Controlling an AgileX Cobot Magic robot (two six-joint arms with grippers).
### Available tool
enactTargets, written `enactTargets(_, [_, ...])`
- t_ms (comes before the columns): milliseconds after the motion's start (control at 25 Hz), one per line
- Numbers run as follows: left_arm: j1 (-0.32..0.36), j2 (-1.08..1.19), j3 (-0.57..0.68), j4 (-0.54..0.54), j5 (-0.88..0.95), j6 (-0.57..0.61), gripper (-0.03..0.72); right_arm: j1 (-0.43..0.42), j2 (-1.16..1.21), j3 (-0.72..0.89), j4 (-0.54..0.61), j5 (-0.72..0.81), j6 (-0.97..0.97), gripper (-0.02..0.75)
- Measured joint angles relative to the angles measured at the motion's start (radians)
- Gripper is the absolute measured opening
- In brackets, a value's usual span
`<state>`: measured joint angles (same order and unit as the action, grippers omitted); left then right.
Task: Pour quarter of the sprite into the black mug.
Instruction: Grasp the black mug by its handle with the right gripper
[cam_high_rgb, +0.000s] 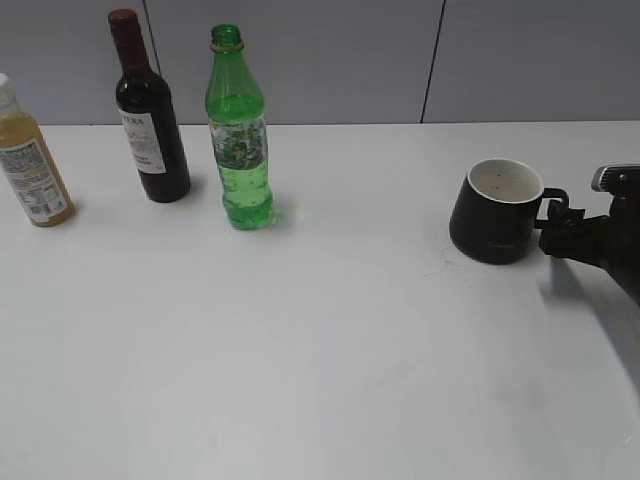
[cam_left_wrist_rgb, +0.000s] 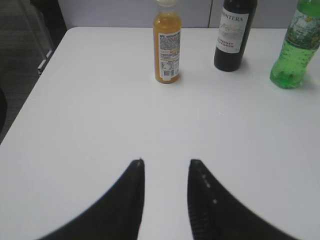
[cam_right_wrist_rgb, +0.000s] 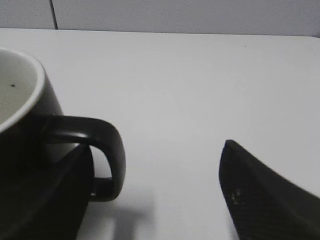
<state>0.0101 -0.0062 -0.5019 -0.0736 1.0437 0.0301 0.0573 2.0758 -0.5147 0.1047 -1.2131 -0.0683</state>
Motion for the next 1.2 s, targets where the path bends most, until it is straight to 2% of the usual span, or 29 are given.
enactTargets(760, [0.0, 0.0, 0.0, 0.0, 0.0, 0.0, 0.235, -0.019, 0.053, -0.035, -0.029, 0.0, 0.0, 0.592])
enactTargets(1200, [0.0, 0.0, 0.0, 0.0, 0.0, 0.0, 0.235, -0.019, 0.075, -0.107, -0.062, 0.001, 0.0, 0.592])
